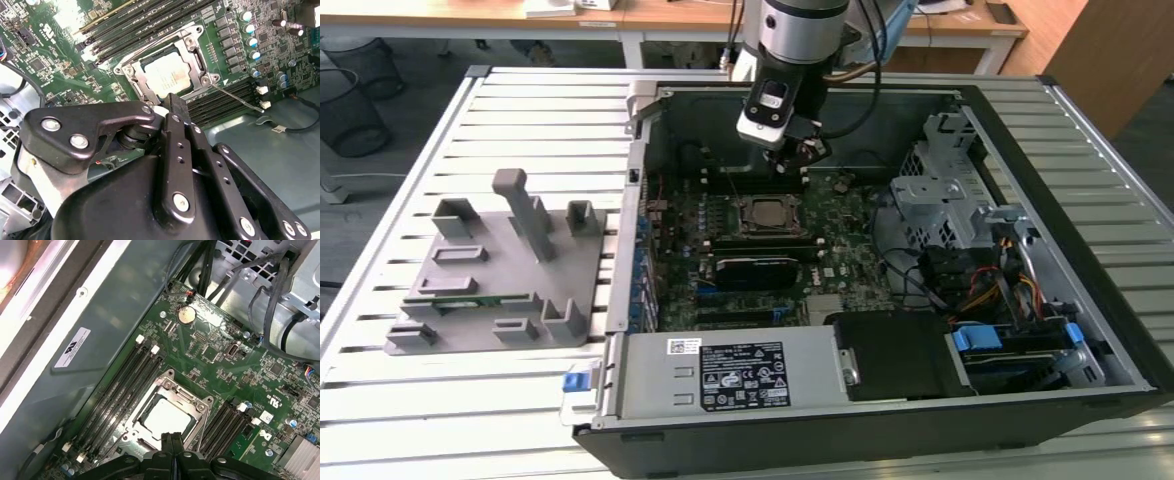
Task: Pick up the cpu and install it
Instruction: 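Install the first cpu locking lever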
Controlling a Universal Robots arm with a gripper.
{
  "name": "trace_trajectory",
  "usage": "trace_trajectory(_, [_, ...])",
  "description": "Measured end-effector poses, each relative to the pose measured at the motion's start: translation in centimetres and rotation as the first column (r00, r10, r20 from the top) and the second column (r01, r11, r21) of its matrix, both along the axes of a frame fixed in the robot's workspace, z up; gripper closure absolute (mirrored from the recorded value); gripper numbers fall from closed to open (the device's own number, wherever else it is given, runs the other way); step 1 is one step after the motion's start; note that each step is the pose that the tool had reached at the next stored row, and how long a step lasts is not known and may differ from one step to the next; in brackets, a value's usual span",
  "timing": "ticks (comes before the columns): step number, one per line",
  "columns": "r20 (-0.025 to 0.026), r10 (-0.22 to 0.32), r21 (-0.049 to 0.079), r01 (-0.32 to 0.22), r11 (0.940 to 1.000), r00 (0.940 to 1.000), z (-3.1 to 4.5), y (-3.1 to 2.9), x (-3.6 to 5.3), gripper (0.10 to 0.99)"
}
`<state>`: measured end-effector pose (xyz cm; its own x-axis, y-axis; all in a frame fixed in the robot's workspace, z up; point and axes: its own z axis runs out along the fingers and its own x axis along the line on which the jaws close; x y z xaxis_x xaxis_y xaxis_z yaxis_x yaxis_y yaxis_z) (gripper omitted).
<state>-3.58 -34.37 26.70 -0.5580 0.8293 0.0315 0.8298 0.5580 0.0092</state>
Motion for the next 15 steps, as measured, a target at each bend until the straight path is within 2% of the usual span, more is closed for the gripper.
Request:
trace_trajectory(4, [0.0,0.03,0.0,-0.03,0.9995,0.9995,0.0,0.0,0.0,0.98])
trace_trajectory(8, [0.0,0.09,0.0,-0.09,0.9959,0.9959,0.0,0.0,-0.02,0.98])
trace_trajectory(12, [0.0,0.161,0.0,-0.161,0.9869,0.9869,-0.01,0.0,-0.02,0.98])
trace_trajectory(15, [0.0,0.216,0.0,-0.216,0.9764,0.9764,-0.02,0.0,-0.02,0.98])
